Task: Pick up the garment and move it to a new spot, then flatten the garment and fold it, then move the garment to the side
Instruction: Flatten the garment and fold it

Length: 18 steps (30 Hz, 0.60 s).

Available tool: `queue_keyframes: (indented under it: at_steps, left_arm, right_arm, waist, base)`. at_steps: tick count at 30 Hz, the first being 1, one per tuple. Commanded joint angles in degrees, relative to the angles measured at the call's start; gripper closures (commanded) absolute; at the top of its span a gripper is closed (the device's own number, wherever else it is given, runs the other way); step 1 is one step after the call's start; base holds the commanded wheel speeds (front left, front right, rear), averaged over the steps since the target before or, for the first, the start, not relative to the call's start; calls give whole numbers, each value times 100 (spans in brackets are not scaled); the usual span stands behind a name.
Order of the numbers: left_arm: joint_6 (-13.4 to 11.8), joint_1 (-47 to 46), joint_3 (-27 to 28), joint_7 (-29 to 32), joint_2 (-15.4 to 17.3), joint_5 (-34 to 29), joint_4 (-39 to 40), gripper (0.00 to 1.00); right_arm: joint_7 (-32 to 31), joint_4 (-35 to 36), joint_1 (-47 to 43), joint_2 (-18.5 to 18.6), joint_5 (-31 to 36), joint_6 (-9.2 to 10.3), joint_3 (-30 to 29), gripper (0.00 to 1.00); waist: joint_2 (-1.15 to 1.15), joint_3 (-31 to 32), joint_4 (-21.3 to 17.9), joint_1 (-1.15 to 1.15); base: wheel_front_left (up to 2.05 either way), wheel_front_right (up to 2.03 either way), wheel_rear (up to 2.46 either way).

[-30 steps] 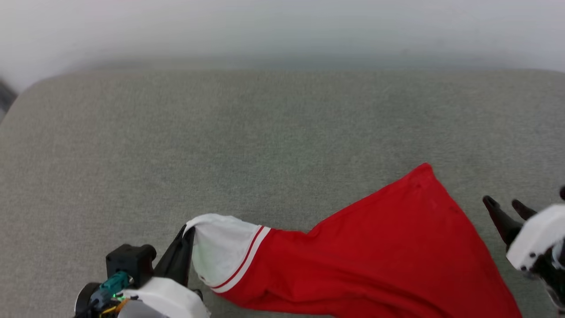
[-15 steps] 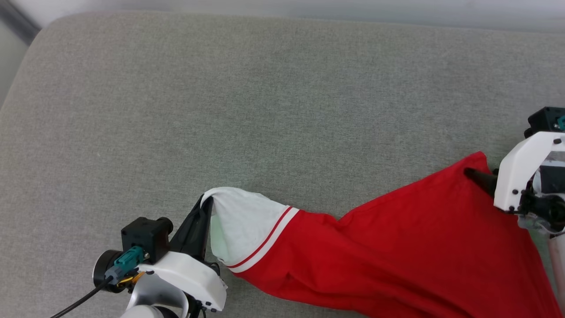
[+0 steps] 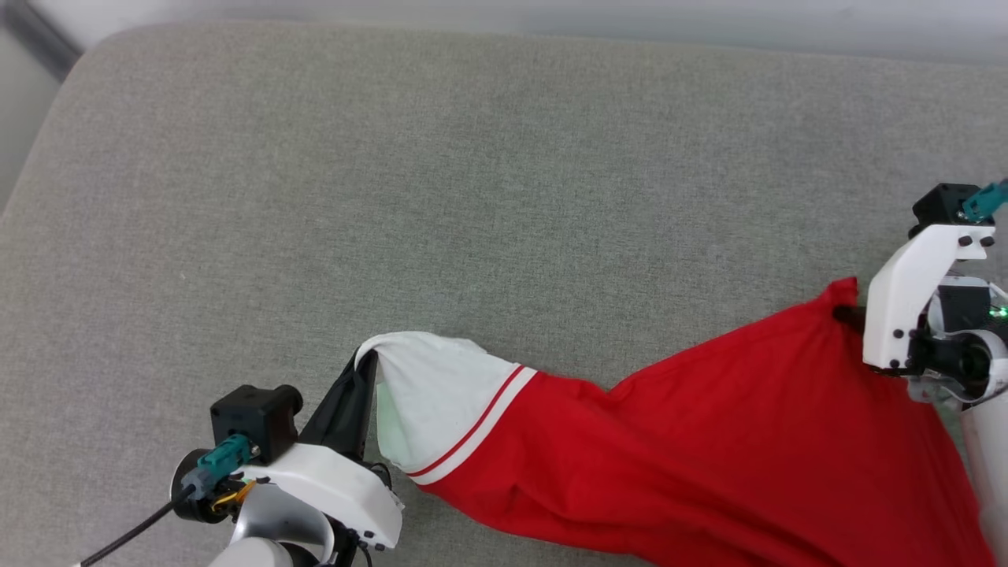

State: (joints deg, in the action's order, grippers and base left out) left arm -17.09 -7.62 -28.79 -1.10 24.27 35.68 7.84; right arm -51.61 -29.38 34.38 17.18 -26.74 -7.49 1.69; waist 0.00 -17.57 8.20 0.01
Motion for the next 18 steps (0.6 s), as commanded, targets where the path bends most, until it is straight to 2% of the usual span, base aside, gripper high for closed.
queue_keyframes:
  at_steps: [1,8,13,18]
  left_arm:
    - [56,-73,60,-13,-3,76,-57,100]
    - [448,-507,322,31,-22,549,-515,100]
    - [743,-1295,413,149,-41,643,-1210,100]
    - [905,-2055,497,203,-139,722,-1967,100]
  right_arm:
    - [189,81,-37,-27,44,0,124,100]
    - [935,134,134,13,288,1,176,100]
    - [1255,6,331,-25,393,1,174,100]
    - [1514,-154,616,-109,480,1,209,100]
  waist:
    - [0,114,-70,-1]
    - [0,623,-344,-1]
    - [0,979,-545,-1]
    - [0,1233,-723,-1]
  base:
    - [0,0,0]
    - [0,0,0]
    - [0,0,0]
    - [0,0,0]
